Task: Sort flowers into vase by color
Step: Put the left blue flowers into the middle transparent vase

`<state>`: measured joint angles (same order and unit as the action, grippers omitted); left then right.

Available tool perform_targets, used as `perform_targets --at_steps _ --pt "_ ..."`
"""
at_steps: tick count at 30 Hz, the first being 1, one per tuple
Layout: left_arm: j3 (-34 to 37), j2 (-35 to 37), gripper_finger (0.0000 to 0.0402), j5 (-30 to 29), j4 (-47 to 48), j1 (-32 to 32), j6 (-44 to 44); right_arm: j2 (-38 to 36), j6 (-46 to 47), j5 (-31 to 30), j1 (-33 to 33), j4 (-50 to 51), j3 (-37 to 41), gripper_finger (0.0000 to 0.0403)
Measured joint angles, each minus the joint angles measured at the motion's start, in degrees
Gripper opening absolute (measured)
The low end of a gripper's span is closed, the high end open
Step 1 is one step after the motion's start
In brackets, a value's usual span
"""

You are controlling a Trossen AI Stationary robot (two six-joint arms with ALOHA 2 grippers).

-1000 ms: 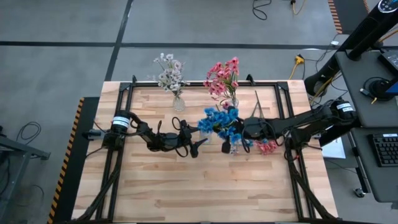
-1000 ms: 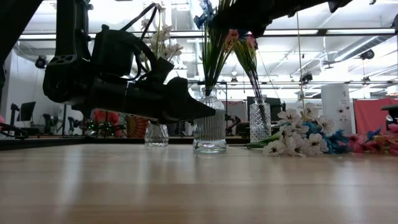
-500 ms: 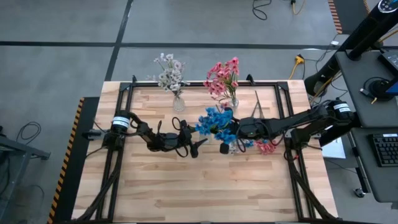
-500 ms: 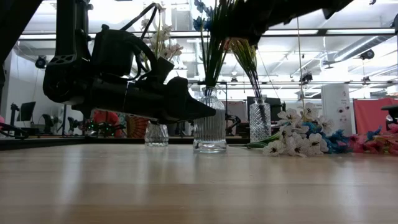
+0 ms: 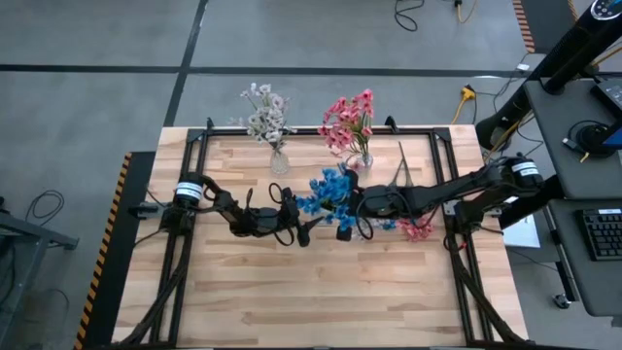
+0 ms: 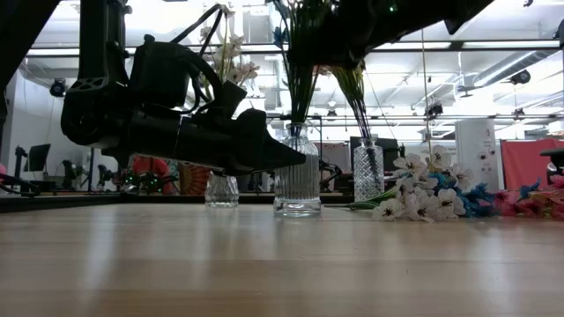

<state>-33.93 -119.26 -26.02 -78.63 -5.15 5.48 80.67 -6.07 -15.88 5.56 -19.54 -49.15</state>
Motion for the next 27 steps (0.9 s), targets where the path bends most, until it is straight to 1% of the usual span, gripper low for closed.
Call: perform_targets --at_steps 11,27 --pt "0.00 0.00 0.0269 -0.02 0.00 0.00 -0.02 1.62 -0.13 -0.17 0.01 -0.18 0.00 0.0038" --pt "0.00 0.00 0.0269 -0.07 -0.04 0.00 -0.02 1.98 -0.72 -0.24 -0.13 1.48 0.00 0.0038"
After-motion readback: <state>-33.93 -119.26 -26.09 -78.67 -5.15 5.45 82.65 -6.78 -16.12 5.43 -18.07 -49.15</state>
